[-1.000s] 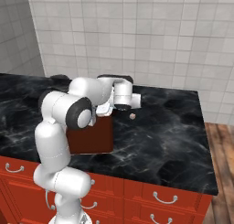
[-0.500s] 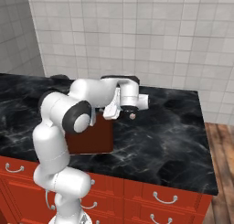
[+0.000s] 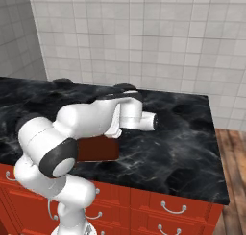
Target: Take out the milk from the fridge and place it on the tray on the counter. Then take the sugar cube near the tray and place it in the tray.
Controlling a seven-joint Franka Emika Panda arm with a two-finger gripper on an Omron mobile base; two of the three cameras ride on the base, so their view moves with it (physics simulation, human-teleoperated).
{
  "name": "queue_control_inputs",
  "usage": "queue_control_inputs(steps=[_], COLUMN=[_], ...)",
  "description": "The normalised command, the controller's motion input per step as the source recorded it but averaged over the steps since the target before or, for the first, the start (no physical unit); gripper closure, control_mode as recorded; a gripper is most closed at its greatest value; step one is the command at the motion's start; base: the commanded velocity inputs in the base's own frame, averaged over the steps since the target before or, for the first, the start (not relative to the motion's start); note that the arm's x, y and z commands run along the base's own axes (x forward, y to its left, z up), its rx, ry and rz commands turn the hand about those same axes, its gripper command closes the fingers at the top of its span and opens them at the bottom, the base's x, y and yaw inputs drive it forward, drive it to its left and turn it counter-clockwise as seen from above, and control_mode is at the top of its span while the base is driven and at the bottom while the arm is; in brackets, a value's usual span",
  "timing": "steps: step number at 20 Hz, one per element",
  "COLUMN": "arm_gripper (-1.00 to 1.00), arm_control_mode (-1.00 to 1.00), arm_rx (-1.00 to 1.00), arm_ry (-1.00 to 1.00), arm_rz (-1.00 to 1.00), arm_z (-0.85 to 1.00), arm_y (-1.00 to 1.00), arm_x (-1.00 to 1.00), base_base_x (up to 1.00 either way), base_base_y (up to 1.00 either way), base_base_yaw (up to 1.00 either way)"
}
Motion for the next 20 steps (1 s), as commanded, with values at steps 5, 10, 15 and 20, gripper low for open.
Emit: queue_control_inputs(steps=[5, 10, 15, 20], arm_gripper=[-1.0, -1.0, -1.0, -1.0], arm_control_mode=[-1.0, -1.0, -1.0, -1.0], arm_rx=[-0.04, -0.15, -0.13, -0.08], arm_ry=[0.1, 0.14, 0.15, 0.4], arm_rz=[-0.21, -0.16, -0.14, -0.16], arm_z=[0.13, 0.16, 0.25, 0.08], arm_y=[-0.34, -0.37, -0.34, -0.13], arm_x=[-0.1, -0.07, -0.26, 0.04], base_base_x=[0.0, 0.0, 0.0, 0.0], base_base_y=[0.0, 0.0, 0.0, 0.0], base_base_yaw=[0.0, 0.0, 0.0, 0.0])
